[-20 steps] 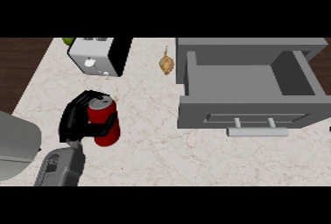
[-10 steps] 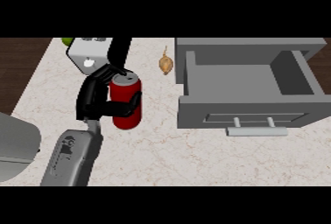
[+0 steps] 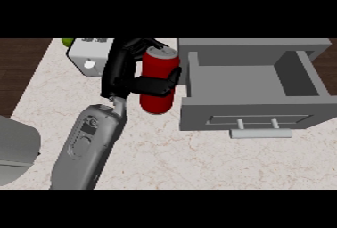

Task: Pick up the can, place it into the drawer and close the drawer

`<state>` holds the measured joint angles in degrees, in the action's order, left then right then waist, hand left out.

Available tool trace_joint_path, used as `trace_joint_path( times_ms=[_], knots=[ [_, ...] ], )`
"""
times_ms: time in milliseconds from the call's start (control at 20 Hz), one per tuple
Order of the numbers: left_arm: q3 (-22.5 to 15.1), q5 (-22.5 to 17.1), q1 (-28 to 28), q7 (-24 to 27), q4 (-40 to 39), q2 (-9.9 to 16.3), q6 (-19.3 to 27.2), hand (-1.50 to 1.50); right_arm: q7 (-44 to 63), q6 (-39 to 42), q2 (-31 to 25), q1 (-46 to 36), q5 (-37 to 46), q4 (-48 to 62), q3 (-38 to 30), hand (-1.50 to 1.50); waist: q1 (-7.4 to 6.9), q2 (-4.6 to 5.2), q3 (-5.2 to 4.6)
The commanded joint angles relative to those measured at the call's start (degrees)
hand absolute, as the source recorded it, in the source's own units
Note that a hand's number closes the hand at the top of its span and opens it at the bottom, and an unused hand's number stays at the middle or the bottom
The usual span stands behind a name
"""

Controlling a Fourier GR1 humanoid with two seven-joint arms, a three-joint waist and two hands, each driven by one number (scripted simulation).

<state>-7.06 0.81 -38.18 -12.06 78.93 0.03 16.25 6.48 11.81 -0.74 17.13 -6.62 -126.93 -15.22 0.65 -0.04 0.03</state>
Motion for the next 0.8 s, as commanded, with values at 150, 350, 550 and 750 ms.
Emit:
trace_joint_path(
  times_ms=[150, 350, 550, 750],
  knots=[
    [-2.59, -1.28, -16.53, -3.39, -8.22, -0.03, 6.38, 1.5, 0.68, -0.83, -0.3, -3.31, 1.53, 0.57, 0.41, -1.5, 0.39, 0.16, -0.01],
    [-1.58, -2.69, -21.53, -5.04, -13.16, -0.03, 6.87, 1.5, -1.73, 1.94, -0.81, -0.45, -0.6, 3.09, -1.7, -1.5, 0.39, 0.09, 0.01],
    [-5.3, -5.37, -28.9, -6.11, -19.92, -0.03, 13.28, 1.5, -1.95, 1.22, -0.56, -1.34, 0.32, 3.44, -1.42, -1.5, 0.97, 0.16, 0.03],
    [-5.73, -8.15, -32.85, -1.33, -27.69, -0.03, 14.5, 1.5, -1.68, 1.83, -0.18, 0.76, -0.93, 1.26, -2.42, -1.5, 1.61, 0.33, 0.03]
  ],
)
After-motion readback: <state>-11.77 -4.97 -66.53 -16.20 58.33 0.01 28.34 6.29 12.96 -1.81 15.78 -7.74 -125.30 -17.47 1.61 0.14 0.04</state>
